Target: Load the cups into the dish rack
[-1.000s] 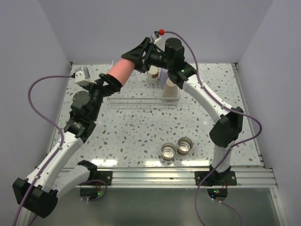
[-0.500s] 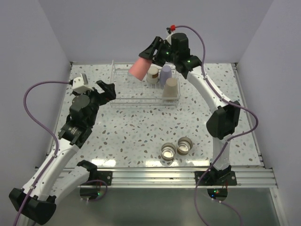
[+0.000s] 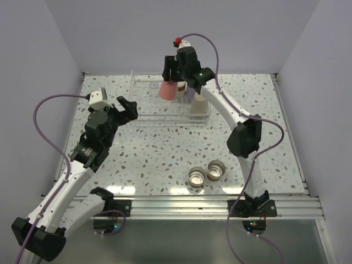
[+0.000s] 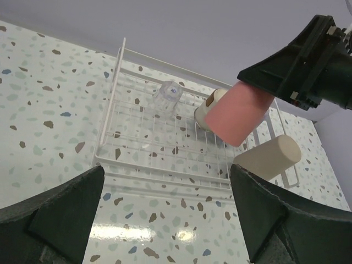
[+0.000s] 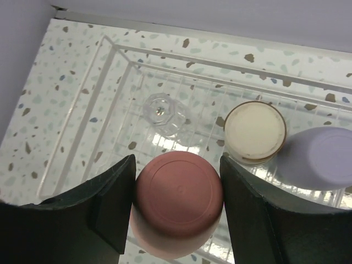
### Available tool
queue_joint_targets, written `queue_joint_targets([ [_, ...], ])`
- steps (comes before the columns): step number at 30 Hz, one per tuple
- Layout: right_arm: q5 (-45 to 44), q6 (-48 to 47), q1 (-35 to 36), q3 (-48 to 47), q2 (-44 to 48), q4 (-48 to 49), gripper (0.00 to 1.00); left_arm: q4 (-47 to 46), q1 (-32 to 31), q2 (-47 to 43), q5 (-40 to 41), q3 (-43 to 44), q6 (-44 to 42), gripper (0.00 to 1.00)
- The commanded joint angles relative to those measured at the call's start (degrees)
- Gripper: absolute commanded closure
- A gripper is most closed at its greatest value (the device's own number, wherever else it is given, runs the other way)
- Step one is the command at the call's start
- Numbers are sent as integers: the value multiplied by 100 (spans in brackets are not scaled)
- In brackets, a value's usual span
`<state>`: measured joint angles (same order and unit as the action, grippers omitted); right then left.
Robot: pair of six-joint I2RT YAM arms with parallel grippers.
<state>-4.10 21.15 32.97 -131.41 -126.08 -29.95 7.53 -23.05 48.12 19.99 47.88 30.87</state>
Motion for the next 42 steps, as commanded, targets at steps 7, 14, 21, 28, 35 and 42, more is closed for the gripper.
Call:
queue_joint_targets([
  [7,-1286,-918,16,1327,443,1447,100,29,11,294,-232,327,-389,0],
  [14,-1436,-1253,192,3074,1085,2703,100,-164,2,532,-372,424,-634,0],
  [21,-1497,-1420,298,3825,1297,3127,100,-375,2,708,-496,407,-670,0],
  [28,-1392,-1315,333,4431,1472,3321,100,-498,2,690,-531,319,-688,0],
  [35,-1348,-1157,350,4712,1648,3241,48,-498,2,655,-540,275,-749,0],
  [42,-1243,-1130,350,4634,1912,3092,15,-367,2,593,-540,257,-741,0],
])
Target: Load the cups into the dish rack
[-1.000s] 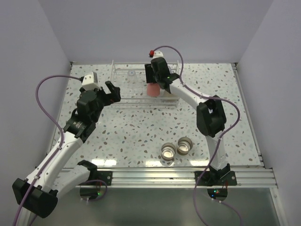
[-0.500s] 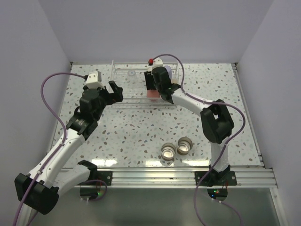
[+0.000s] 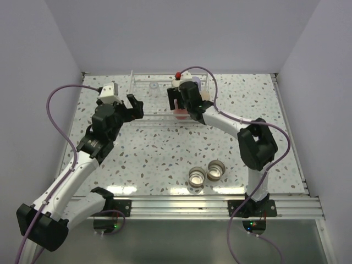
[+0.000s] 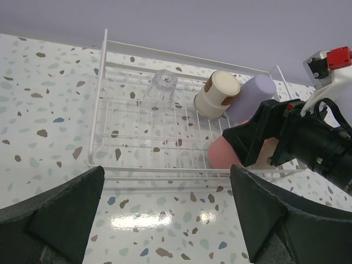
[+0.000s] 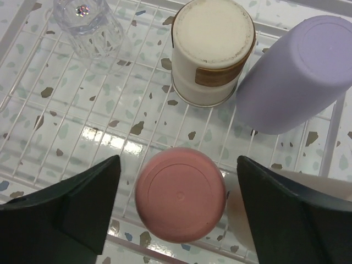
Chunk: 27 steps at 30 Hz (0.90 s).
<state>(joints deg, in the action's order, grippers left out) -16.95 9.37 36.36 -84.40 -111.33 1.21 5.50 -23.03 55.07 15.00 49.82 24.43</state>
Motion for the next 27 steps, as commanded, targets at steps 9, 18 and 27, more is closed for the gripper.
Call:
queue_joint_targets([
  [9,420,57,20,-568,1173,-402,2,495,-9,-137,-1305,71,-719,0],
  [18,342,197,29,-490,2334,-780,2,1789,-236,407,-3371,-33,-1054,0],
  [27,385,856,-138,380,3661,-1255,2,1762,-1932,2128,-3583,439,-773,4],
])
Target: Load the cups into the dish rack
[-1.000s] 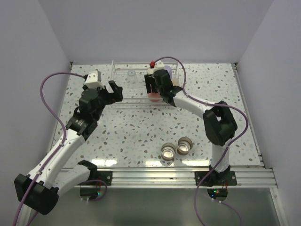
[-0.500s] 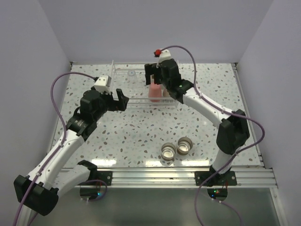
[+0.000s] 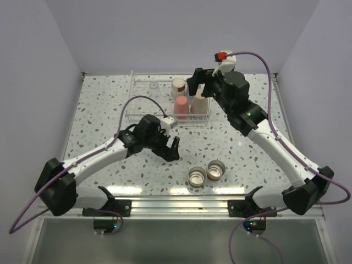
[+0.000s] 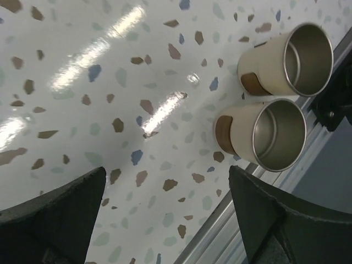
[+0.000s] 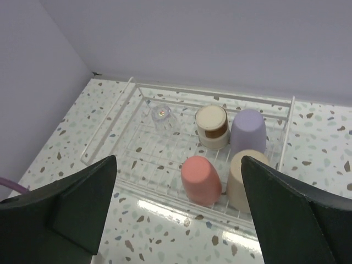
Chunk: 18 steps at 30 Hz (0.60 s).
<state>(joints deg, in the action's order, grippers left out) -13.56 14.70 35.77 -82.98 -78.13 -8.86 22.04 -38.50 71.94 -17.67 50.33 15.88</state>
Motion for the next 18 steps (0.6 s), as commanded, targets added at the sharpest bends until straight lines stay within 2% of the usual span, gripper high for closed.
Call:
queue_joint_targets([
  [1,38,314,-105,325,420,-265,2,107,-482,565,-307,469,73,4],
  [8,213,595,-500,932,974,-520,2,256,-1185,1558,-360,1206,-67,4],
  [18,319,596,-729,1381,1265,-634,2,714,-1651,2421,123,1630,-164,8],
])
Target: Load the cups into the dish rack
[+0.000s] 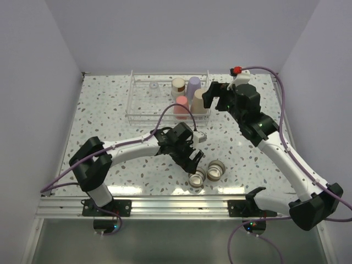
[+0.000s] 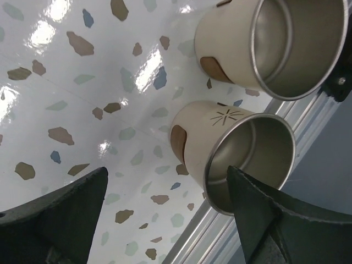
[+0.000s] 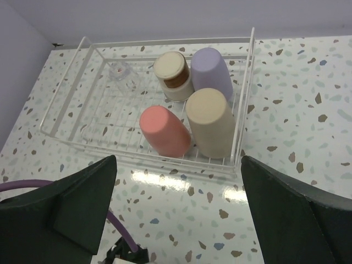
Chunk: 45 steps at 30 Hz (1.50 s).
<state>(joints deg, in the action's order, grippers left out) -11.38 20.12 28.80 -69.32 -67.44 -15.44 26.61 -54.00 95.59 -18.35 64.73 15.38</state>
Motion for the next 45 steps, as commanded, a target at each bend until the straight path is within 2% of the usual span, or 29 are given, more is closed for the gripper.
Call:
queue_joint_targets([
  [1,109,36,-58,24,205,6,2,266,-120,74,304,180,-96,8],
  [3,127,1,-67,33,214,6,2,266,-137,126,393,172,-88,12],
  [4,153,-17,-67,41,214,6,2,266,-137,153,402,172,-70,19],
  [6,171,-60,-76,59,196,-20,2,318,-146,284,376,215,-61,26],
  [8,215,-78,-85,68,187,-47,2,353,-172,416,297,251,-61,39],
  [9,224,-96,-76,76,187,-64,2,362,-181,460,262,251,-70,51],
  [11,259,-113,-93,85,187,-91,2,362,-216,530,174,259,-78,63],
  [12,259,-122,-94,94,187,-99,2,336,-216,548,122,251,-79,74],
  [16,268,-157,-102,59,205,-161,2,318,-225,505,269,251,-87,100],
  [22,355,-114,-102,-266,187,-240,2,468,-94,83,858,216,-96,100],
  [28,768,352,-102,-530,117,22,2,494,723,-1243,1814,101,62,100],
  [29,838,587,-94,-521,100,76,2,416,1046,-1636,2044,58,62,100],
  [32,1181,1350,-102,-390,3,296,2,231,1391,-2270,2484,40,-113,100],
  [36,2471,2582,-85,-555,-418,674,2,186,1567,-2782,3169,189,-18,100],
  [38,3015,3275,-15,-749,-673,770,2,117,1690,-3098,3215,268,236,100],
  [43,3133,3885,372,-1101,-894,981,2,-480,1796,-3975,3135,-143,615,100],
  [45,3141,4166,468,-1067,-955,1278,2,-1024,1796,-4275,3293,-346,756,100],
])
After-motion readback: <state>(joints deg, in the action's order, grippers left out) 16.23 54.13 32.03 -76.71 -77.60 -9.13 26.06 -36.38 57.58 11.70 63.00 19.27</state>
